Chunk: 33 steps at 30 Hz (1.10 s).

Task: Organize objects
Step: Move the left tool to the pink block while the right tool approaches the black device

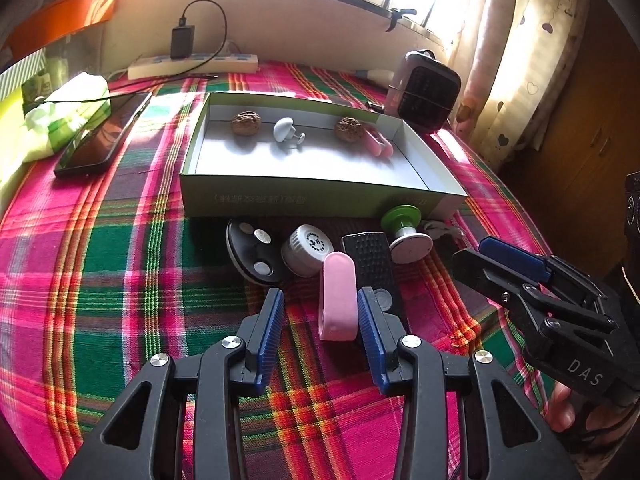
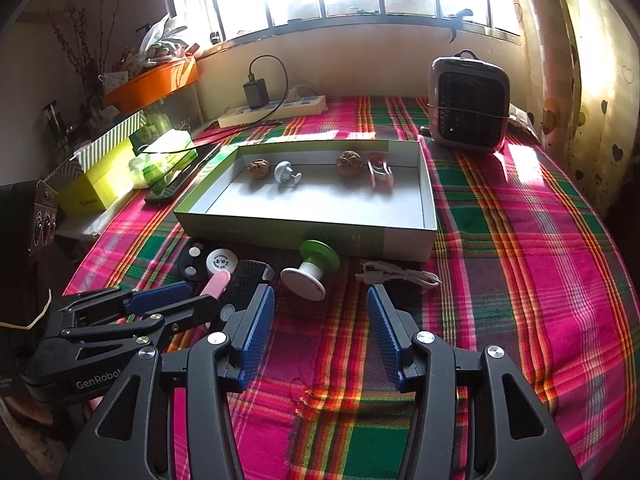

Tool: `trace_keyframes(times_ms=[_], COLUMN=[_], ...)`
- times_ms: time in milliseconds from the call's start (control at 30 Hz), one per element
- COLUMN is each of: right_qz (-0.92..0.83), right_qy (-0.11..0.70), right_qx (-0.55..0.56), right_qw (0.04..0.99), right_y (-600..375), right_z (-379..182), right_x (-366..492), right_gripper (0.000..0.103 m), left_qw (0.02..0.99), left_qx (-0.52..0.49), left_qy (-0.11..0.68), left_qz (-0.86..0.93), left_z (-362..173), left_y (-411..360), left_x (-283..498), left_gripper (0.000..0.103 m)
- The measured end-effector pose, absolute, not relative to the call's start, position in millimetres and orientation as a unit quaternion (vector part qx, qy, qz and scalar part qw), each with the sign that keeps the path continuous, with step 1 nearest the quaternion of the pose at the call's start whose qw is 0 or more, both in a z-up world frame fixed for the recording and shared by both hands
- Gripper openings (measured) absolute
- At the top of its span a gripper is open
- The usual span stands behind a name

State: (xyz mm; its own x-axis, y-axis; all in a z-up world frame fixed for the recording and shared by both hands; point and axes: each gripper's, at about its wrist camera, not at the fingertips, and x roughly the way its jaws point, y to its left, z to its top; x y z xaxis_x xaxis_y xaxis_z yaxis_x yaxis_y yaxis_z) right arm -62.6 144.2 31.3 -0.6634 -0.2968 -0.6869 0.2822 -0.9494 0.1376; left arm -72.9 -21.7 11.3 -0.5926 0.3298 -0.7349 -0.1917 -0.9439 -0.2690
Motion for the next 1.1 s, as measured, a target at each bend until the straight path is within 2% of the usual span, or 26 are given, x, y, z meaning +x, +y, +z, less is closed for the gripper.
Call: trace_keyframes(times_ms=[600, 633, 733, 833, 1100], right_qz=[-0.91, -0.909, -0.909, -0.908, -0.903], right_qy=[-0.017, -0.018, -0.02, -0.019, -0.008], right_qx=[0.388, 0.389, 0.391, 0.393, 0.398], right_qw=[0.145, 0.145, 0.144, 0.145, 0.163], right_y=[136, 135, 133, 130, 113], right_z=[25, 25, 24, 23, 20], right_x=[-53, -54, -54, -55, -55], right_gripper=[0.05, 0.05, 0.05, 0.05, 0.05], left_qw=[0.129, 0.129, 0.13, 0.131, 0.138], left_qx=[-0.429, -0.428, -0.426, -0.424, -0.424], left_qy=[-0.017, -0.016, -0.019, -0.022, -0.04], left_qz=[0.894, 0.894, 0.895, 0.896, 0.894], left_z=[6, 6, 6, 5, 4], left_y=[-18, -18, -22, -26, -38], left_x=[-80, -80, -79, -76, -65], left_gripper=[0.036, 0.035, 0.023, 0.018, 0.016])
